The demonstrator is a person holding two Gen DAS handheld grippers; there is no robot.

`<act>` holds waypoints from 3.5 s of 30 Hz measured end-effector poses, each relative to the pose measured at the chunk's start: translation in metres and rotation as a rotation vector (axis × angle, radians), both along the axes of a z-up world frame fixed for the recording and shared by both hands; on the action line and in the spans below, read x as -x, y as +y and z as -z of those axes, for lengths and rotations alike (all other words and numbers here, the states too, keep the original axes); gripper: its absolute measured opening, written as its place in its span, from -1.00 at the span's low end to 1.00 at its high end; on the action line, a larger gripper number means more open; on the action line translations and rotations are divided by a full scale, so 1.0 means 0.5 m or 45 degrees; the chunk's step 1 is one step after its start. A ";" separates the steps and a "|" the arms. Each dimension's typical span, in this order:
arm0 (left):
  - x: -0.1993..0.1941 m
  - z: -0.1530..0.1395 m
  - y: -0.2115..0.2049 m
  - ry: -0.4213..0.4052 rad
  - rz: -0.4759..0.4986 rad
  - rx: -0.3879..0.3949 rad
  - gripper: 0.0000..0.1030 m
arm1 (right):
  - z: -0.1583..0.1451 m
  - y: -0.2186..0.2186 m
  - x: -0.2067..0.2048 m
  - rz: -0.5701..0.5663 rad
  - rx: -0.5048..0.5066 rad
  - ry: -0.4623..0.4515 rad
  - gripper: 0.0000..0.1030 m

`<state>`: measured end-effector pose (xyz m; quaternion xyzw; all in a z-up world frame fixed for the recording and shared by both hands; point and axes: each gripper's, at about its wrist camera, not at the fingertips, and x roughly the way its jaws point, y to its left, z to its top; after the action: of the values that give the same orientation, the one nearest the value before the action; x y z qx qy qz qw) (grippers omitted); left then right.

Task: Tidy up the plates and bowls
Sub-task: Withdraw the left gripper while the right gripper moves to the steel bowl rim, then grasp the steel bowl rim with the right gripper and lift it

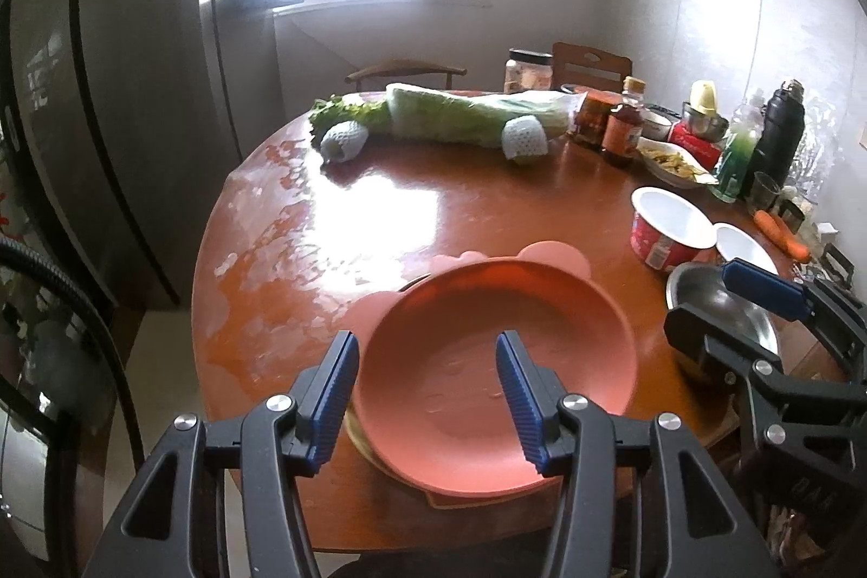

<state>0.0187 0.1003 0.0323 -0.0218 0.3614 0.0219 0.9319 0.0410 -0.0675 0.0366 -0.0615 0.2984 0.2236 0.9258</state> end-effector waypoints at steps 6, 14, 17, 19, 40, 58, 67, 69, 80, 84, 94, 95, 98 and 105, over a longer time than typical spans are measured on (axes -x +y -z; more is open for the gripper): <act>0.012 -0.025 -0.034 -0.027 0.033 -0.003 0.02 | -0.021 -0.040 0.018 0.029 -0.033 -0.038 0.33; 0.007 -0.039 -0.092 -0.036 0.102 0.000 0.02 | -0.034 -0.099 0.032 0.080 -0.079 -0.064 0.34; 0.001 -0.039 -0.115 -0.031 0.134 0.010 0.03 | -0.036 -0.129 0.032 0.121 -0.090 -0.069 0.34; -0.004 -0.038 -0.129 -0.025 0.152 0.011 0.03 | -0.036 -0.150 0.032 0.150 -0.098 -0.071 0.34; -0.071 0.007 -0.269 0.078 0.285 0.092 0.11 | 0.002 -0.325 0.010 0.355 -0.143 -0.015 0.37; -0.145 0.092 -0.338 0.214 0.312 0.114 0.11 | 0.101 -0.367 -0.052 0.355 -0.129 0.162 0.37; -0.162 0.108 -0.359 0.219 0.313 0.068 0.11 | 0.133 -0.365 -0.077 0.346 -0.122 0.210 0.37; -0.165 0.110 -0.364 0.223 0.318 0.060 0.11 | 0.138 -0.366 -0.079 0.343 -0.128 0.212 0.28; -0.178 0.135 -0.383 0.256 0.330 0.051 0.03 | 0.155 -0.363 -0.087 0.313 -0.126 0.227 -0.19; -0.176 0.136 -0.383 0.248 0.328 0.041 -0.06 | 0.160 -0.353 -0.089 0.286 -0.119 0.233 -0.39; -0.158 0.131 -0.370 0.242 0.313 0.030 -0.11 | 0.155 -0.339 -0.080 0.268 -0.080 0.218 -0.40; -0.153 0.129 -0.367 0.239 0.312 0.029 -0.11 | 0.152 -0.336 -0.079 0.263 -0.079 0.215 -0.40; -0.140 0.123 -0.356 0.231 0.300 0.030 -0.11 | 0.146 -0.325 -0.076 0.246 -0.075 0.210 -0.40; -0.123 0.119 -0.335 0.228 0.271 0.012 -0.11 | 0.138 -0.295 -0.064 0.214 -0.056 0.197 -0.40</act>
<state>0.0800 -0.0671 -0.0273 0.0141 0.4434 -0.0769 0.8929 0.0731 -0.2150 -0.0323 0.0014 0.3681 0.1556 0.9167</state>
